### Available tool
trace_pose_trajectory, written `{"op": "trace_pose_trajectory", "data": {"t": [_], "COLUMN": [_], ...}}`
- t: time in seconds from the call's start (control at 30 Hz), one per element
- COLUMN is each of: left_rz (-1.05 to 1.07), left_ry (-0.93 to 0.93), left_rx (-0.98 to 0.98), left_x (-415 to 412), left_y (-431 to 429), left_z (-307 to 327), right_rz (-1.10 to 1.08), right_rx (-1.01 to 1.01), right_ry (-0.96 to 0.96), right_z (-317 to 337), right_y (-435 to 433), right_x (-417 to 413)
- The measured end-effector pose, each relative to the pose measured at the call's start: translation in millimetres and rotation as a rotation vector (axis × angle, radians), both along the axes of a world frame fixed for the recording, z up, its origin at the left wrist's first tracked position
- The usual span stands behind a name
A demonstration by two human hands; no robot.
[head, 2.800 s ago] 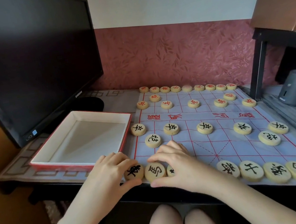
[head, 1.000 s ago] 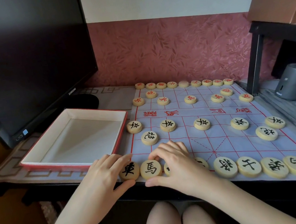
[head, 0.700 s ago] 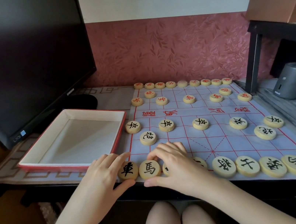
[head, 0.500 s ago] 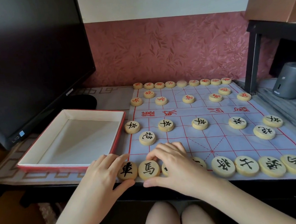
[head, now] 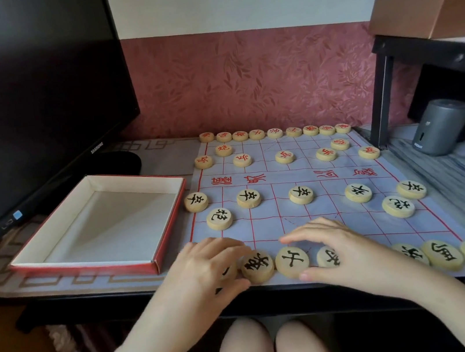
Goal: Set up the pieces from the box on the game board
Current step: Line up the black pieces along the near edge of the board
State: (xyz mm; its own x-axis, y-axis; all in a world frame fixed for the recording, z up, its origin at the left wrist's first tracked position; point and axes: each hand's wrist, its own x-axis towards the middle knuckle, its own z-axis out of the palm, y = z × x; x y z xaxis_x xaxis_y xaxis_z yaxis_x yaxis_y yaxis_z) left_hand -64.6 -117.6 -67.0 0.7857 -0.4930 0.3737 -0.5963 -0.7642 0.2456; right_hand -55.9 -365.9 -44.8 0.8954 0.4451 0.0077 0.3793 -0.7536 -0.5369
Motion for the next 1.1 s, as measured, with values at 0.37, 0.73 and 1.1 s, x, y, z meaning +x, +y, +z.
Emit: {"op": "trace_pose_trajectory", "data": {"t": [0.37, 0.73, 1.1], "left_rz": [0.078, -0.094, 0.025], "left_ry": [-0.116, 0.256, 0.062], "left_rx": [0.037, -0.193, -0.136], "left_x": [11, 4, 15], "left_y": [-29, -26, -29], "left_z": [0, -4, -13], "right_rz": [-0.002, -0.062, 0.02], "right_rx": [-0.018, -0.201, -0.057], "right_ry": [-0.073, -0.334, -0.102], "right_z": [-10, -23, -10], "right_y": [-2, 8, 4], "right_x": [1, 3, -8]}}
